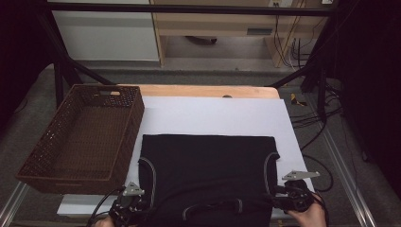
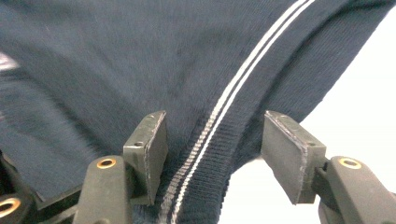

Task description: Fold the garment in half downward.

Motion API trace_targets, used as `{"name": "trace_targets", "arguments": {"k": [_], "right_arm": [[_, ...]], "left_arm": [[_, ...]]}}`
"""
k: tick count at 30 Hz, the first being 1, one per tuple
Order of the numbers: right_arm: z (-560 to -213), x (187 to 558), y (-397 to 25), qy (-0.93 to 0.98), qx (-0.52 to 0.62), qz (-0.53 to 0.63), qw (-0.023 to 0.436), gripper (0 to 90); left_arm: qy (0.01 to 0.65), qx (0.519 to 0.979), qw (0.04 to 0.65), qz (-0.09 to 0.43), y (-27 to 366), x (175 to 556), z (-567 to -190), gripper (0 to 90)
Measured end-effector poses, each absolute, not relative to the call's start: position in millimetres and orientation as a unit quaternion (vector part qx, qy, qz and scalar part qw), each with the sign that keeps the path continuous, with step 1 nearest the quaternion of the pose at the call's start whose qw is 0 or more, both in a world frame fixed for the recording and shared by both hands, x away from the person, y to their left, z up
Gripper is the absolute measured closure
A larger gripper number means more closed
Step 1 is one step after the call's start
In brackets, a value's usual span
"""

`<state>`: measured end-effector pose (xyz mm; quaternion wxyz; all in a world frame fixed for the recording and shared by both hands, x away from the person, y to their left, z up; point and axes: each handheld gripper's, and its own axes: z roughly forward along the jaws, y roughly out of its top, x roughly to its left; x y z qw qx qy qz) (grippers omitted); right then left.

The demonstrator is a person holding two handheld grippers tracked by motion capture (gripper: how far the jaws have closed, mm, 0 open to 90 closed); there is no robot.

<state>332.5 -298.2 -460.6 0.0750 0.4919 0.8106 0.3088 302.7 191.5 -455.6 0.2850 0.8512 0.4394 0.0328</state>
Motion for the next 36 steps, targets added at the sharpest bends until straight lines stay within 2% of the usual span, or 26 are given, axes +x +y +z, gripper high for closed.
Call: {"name": "trace_targets", "arguments": {"k": [1,4,5,6,9,12,14,17,19,21,24,27,31,36], "right_arm": [[-461,333,-297,0.813,0.492,0.303,0.076,42.4],[-461,333,-297,0.812,0.493,0.298,0.089,53.8],[-461,333,-298,0.812,0.494,0.297,0.090,58.8],[-460,333,-298,0.811,0.494,0.302,0.086,67.7],[-456,332,-298,0.809,0.493,0.309,0.084,82.0],[-451,330,-298,0.809,0.492,0.311,0.081,83.8],[-448,327,-296,0.809,0.489,0.317,0.077,84.0],[-447,322,-293,0.813,0.485,0.314,0.071,83.3],[-451,322,-291,0.818,0.486,0.301,0.064,78.3],[-454,323,-290,0.819,0.485,0.300,0.068,67.5],[-454,327,-292,0.812,0.476,0.327,0.088,47.6],[-452,335,-292,0.804,0.465,0.355,0.109,31.3],[-451,349,-293,0.791,0.459,0.385,0.119,18.8],[-451,366,-291,0.784,0.460,0.395,0.131,10.1]], "left_arm": [[0.437,0.852,0.286,0.029,191,303,-456,65.9],[0.430,0.854,0.291,0.028,190,303,-455,77.3],[0.426,0.855,0.293,0.030,190,302,-455,79.1],[0.424,0.855,0.296,0.040,190,301,-453,80.1],[0.423,0.847,0.314,0.062,199,301,-441,81.1],[0.430,0.839,0.324,0.080,212,302,-425,81.4],[0.433,0.838,0.323,0.073,219,303,-423,81.3],[0.434,0.851,0.290,0.055,218,308,-433,80.7],[0.436,0.850,0.292,0.054,214,310,-437,79.2],[0.432,0.848,0.301,0.059,211,311,-437,75.1],[0.426,0.840,0.328,0.072,206,314,-434,61.6],[0.410,0.837,0.349,0.094,201,320,-431,48.7],[0.392,0.830,0.378,0.120,194,331,-427,37.7],[0.376,0.819,0.417,0.118,185,348,-424,30.3]]}}
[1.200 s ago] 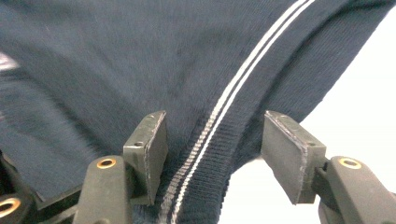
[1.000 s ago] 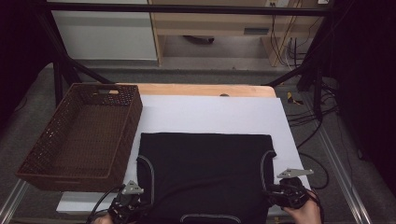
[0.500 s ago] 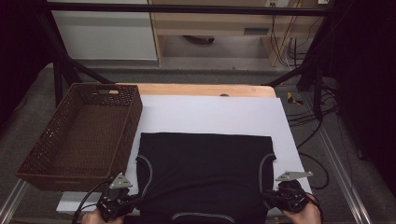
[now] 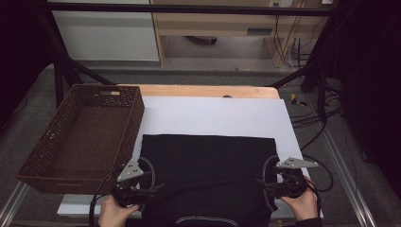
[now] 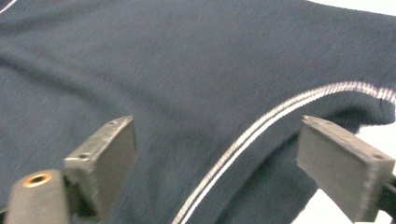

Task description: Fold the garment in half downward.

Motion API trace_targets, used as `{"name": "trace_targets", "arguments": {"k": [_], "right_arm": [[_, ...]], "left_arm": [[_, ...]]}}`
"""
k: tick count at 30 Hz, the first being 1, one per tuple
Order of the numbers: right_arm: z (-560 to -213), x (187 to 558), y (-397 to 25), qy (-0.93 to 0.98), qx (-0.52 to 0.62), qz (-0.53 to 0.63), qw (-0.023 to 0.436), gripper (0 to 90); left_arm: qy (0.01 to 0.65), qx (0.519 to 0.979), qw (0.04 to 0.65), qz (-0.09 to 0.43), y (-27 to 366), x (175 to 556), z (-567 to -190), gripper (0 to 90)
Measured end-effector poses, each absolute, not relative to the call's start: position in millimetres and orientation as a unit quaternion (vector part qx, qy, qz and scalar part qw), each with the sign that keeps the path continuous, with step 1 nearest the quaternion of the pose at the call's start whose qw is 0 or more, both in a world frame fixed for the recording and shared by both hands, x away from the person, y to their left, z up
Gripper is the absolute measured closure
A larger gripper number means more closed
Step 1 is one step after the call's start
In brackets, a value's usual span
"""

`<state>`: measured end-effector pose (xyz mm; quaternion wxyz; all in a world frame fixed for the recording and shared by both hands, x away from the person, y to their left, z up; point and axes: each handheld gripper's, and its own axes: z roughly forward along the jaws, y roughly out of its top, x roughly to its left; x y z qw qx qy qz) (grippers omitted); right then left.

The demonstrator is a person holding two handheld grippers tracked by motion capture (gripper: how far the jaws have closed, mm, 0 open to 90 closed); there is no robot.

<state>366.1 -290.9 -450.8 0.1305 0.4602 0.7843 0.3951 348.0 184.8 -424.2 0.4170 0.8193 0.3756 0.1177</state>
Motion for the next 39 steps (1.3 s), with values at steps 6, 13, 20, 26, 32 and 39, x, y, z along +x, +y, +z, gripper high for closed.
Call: {"name": "trace_targets", "arguments": {"k": [6,13,20,26,32,39], "right_arm": [[-448,380,-291,0.770,0.468,0.408,0.149,4.2],[-445,395,-294,0.754,0.484,0.415,0.160,1.3],[-442,410,-296,0.748,0.489,0.413,0.175,0.8],[-440,420,-298,0.743,0.493,0.418,0.173,0.9],[-439,425,-298,0.747,0.497,0.399,0.189,1.4],[-441,429,-298,0.753,0.494,0.385,0.200,3.0]], "left_arm": [[0.385,0.806,0.436,0.105,175,372,-419,21.9],[0.393,0.807,0.417,0.141,161,395,-415,6.1],[0.387,0.806,0.424,0.145,153,415,-410,2.5],[0.393,0.798,0.433,0.143,154,439,-406,2.3],[0.401,0.795,0.432,0.139,154,461,-410,2.4],[0.413,0.799,0.410,0.149,149,485,-421,4.6]]}}
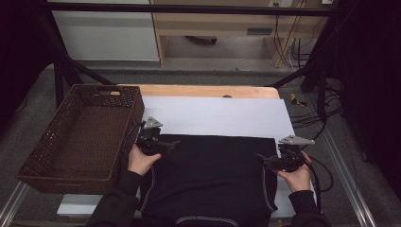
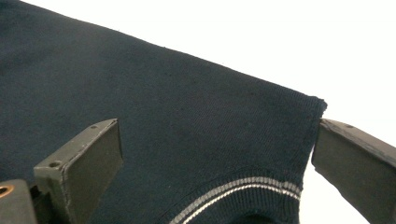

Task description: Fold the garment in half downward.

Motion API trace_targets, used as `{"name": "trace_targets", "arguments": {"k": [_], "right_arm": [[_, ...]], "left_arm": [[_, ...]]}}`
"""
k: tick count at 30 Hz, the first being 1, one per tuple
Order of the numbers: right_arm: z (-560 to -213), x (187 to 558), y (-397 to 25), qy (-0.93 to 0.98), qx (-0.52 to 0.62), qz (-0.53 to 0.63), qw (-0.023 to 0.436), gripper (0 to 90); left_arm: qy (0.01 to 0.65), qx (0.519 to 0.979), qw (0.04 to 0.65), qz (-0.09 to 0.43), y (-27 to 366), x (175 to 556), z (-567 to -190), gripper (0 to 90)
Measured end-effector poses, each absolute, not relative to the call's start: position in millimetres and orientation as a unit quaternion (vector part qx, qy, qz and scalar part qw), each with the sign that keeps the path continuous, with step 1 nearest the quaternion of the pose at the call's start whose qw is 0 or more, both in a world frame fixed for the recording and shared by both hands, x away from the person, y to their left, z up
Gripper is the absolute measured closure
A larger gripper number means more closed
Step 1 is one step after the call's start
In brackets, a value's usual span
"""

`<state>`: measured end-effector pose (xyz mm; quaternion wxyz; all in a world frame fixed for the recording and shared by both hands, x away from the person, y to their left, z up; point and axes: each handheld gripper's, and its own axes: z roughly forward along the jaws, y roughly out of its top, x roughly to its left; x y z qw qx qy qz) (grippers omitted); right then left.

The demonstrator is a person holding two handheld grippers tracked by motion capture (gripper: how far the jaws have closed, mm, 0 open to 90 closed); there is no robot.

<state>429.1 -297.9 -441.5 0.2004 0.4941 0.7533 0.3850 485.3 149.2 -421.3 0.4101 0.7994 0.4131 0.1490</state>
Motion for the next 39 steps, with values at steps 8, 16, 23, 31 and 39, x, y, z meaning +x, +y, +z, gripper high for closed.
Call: {"name": "trace_targets", "arguments": {"k": [8,16,23,31,39], "right_arm": [[-445,433,-300,0.757,0.494,0.375,0.203,5.6],[-449,437,-300,0.762,0.496,0.364,0.204,7.6],[-452,444,-301,0.762,0.502,0.356,0.203,9.1],[-457,459,-304,0.756,0.513,0.352,0.203,12.5],[-463,473,-313,0.748,0.530,0.340,0.211,15.1]], "left_arm": [[0.424,0.810,0.371,0.161,147,510,-440,14.5],[0.429,0.824,0.336,0.155,148,526,-457,27.5],[0.428,0.833,0.317,0.152,148,530,-466,34.7],[0.423,0.837,0.303,0.166,149,532,-466,51.5],[0.418,0.844,0.292,0.166,149,532,-464,65.7]]}}
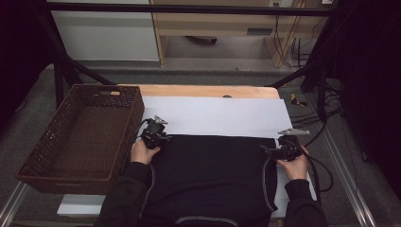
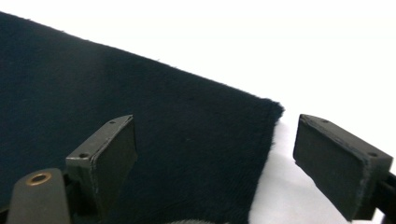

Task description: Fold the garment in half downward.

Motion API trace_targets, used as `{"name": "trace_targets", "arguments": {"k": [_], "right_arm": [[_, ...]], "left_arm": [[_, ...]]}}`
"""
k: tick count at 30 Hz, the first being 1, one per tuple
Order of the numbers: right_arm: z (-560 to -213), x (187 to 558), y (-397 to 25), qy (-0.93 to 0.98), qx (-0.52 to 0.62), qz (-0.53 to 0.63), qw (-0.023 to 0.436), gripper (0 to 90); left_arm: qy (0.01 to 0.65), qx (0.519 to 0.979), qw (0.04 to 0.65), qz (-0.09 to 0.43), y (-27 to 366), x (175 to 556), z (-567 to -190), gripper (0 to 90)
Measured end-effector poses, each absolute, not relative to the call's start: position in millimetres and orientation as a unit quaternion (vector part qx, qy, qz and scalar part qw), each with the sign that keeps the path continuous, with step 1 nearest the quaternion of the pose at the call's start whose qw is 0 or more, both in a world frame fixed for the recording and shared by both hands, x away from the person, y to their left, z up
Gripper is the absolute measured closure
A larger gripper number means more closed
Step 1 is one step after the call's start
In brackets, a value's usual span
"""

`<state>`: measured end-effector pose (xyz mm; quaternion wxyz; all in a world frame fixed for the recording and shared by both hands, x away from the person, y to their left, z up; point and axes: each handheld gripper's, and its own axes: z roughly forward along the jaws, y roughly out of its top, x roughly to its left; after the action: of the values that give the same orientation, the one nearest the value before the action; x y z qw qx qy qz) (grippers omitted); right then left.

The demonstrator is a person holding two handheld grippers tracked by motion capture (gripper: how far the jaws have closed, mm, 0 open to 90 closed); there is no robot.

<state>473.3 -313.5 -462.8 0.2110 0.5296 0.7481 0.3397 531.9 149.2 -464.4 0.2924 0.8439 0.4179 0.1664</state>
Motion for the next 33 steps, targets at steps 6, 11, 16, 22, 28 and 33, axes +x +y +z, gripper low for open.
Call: {"name": "trace_targets", "arguments": {"k": [6,11,16,22,28,33], "right_arm": [[-469,483,-311,0.754,0.532,0.327,0.204,18.2],[-472,486,-310,0.755,0.533,0.325,0.201,21.4],[-475,490,-315,0.753,0.541,0.317,0.198,25.7],[-476,491,-314,0.758,0.537,0.323,0.181,38.7],[-472,487,-312,0.763,0.537,0.322,0.157,66.6],[-469,488,-312,0.754,0.558,0.322,0.127,79.7]], "left_arm": [[0.406,0.851,0.281,0.178,143,528,-464,74.3],[0.403,0.854,0.276,0.182,142,528,-463,77.8],[0.407,0.852,0.281,0.170,146,531,-462,82.1],[0.408,0.849,0.278,0.188,146,532,-460,84.5],[0.418,0.840,0.278,0.204,145,534,-461,84.8],[0.428,0.833,0.284,0.204,146,535,-461,85.0]]}}
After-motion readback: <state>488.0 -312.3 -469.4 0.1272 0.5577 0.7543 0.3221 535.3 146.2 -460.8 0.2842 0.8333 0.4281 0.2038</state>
